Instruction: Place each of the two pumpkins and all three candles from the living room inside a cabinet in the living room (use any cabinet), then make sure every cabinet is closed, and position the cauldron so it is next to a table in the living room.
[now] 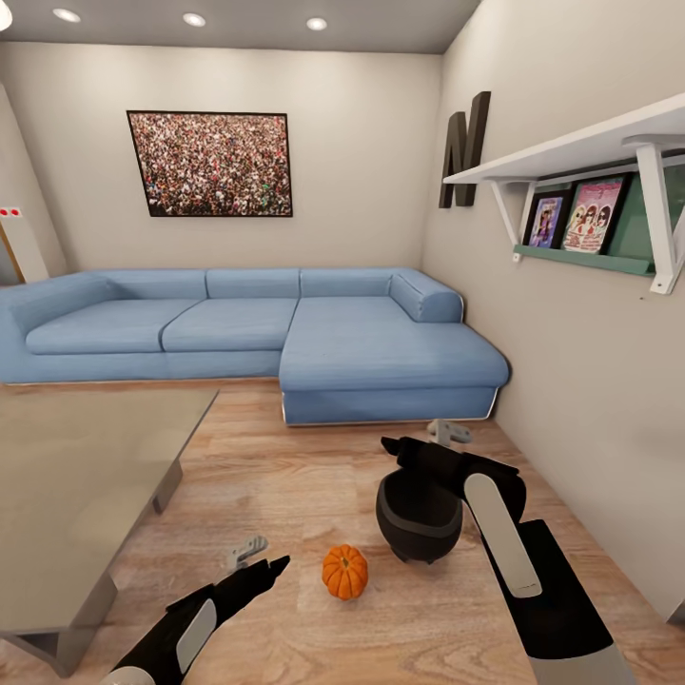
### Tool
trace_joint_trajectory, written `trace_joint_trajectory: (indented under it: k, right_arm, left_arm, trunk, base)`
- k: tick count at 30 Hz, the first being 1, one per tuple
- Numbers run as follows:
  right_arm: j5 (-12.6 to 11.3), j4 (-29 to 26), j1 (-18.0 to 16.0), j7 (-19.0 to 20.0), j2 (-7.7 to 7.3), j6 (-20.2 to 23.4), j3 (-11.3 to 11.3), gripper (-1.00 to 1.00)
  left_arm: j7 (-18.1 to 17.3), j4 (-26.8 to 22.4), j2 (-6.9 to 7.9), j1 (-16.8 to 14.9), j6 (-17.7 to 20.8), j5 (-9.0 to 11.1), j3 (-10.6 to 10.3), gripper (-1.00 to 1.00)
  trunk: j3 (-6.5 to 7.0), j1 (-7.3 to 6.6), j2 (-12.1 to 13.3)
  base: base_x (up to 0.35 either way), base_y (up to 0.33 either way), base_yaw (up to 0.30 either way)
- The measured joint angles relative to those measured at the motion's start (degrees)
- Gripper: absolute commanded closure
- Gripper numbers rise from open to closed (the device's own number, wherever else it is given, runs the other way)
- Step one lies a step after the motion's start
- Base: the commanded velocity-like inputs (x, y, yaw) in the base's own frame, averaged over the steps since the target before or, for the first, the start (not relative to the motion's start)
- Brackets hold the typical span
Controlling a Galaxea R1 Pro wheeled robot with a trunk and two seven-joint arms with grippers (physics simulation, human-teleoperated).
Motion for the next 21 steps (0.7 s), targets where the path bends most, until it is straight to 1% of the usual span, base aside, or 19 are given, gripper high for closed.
trace_joint_trajectory:
  k: [4,8,15,17,18,20,21]
  right_arm:
    - [0.00,0.00,0.03,0.07,0.02,0.00,-0.39,-1.00]
    - [0.00,-0.01,0.03,0.09,0.05,0.02,-0.64,-1.00]
    - [-0.15,-0.01,0.04,0.12,0.06,0.02,-0.83,-1.00]
    - [-0.17,-0.01,0.04,0.74,0.02,0.11,-0.94,-1.00]
    - [-0.19,-0.01,0.04,1.95,0.00,0.62,-1.30,-1.00]
    - [-0.38,0.00,0.04,6.85,-0.02,3.31,-4.20,-1.00]
    - [-0.44,0.00,0.04,8.35,-0.01,4.20,-5.20,-1.00]
  left_arm:
    - [-0.51,1.54,0.18,-0.39,-1.78,0.78,-0.02,-1.00]
    - [-0.69,2.13,0.24,-0.51,-2.45,1.00,-0.05,-1.00]
    - [-0.61,2.37,0.26,-0.57,-2.82,1.15,-0.06,-1.00]
    - [-0.60,2.41,0.25,-0.57,-2.84,1.21,-0.04,-1.00]
    - [-0.60,2.42,0.26,-0.57,-2.84,1.27,-0.03,-1.00]
    - [-0.59,2.43,0.26,-0.57,-2.85,1.32,-0.03,-1.00]
    - [-0.59,2.44,0.27,-0.57,-2.85,1.31,-0.03,-1.00]
  trunk:
    - [0.00,0.00,0.00]
    - [0.00,-0.01,0.00]
    - [0.00,-0.03,0.00]
    - [0.00,-0.03,0.00]
    - [0.00,-0.03,0.00]
    - [0.00,-0.03,0.00]
    - [0.00,-0.03,0.00]
  base:
    - [0.007,-0.020,0.000]
    - [0.063,-0.169,0.000]
    - [0.230,-0.176,0.000]
    - [0.276,-0.146,0.000]
    - [0.286,-0.089,0.000]
    - [0.299,-0.025,0.000]
    - [0.293,0.031,0.000]
